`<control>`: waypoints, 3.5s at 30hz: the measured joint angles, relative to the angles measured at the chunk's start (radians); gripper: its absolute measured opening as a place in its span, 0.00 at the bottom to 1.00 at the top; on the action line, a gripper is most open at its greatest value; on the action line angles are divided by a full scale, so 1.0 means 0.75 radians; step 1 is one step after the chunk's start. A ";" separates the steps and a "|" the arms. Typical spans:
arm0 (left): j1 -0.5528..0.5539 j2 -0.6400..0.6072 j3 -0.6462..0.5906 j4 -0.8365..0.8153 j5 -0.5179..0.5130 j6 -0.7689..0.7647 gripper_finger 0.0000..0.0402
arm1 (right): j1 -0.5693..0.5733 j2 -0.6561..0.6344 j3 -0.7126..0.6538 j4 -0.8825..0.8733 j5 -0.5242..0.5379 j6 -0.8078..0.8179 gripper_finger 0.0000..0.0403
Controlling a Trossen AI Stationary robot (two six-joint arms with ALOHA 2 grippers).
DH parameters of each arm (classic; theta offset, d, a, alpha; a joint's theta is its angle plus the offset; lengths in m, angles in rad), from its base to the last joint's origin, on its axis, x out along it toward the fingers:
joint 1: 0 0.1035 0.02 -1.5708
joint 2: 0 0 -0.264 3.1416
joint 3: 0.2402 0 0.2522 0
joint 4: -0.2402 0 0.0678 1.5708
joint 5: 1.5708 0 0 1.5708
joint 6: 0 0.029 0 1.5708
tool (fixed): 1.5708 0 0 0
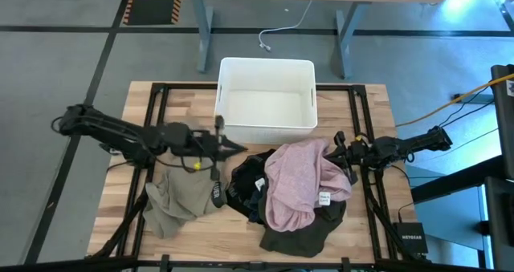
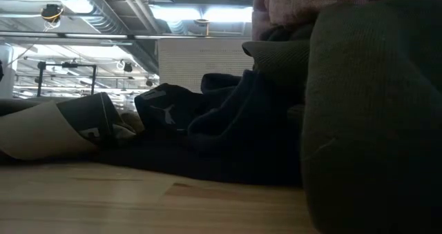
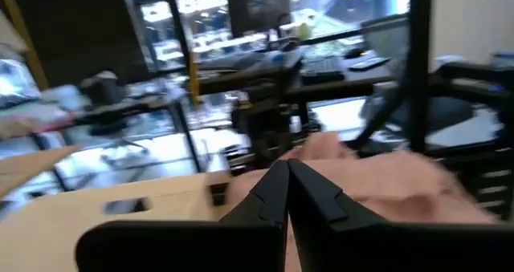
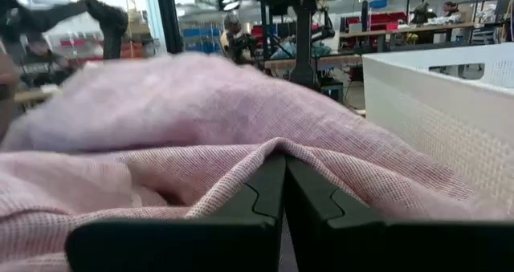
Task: Sort clothes
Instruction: Put the pink polo shirt into the white laundry bin
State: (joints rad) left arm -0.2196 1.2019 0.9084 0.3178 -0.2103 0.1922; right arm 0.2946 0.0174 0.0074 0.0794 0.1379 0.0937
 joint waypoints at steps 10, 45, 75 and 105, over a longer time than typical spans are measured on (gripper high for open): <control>-0.100 0.328 0.215 -0.107 -0.016 0.027 0.04 | 0.000 0.000 0.000 0.164 0.000 0.460 0.05; -0.043 0.897 0.512 0.035 -0.118 0.248 0.56 | 0.001 0.000 0.000 0.077 0.002 0.523 0.05; -0.089 0.967 0.645 0.325 -0.517 0.727 0.02 | 0.000 0.000 0.000 0.128 0.107 0.496 0.05; 0.471 0.636 1.298 0.322 -0.551 0.969 0.01 | 0.000 0.000 0.000 0.621 0.096 0.177 0.05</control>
State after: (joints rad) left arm 0.1337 1.6787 1.8817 0.5591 -0.6238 0.9191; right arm 0.2947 0.0174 0.0074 0.5454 0.2096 0.2268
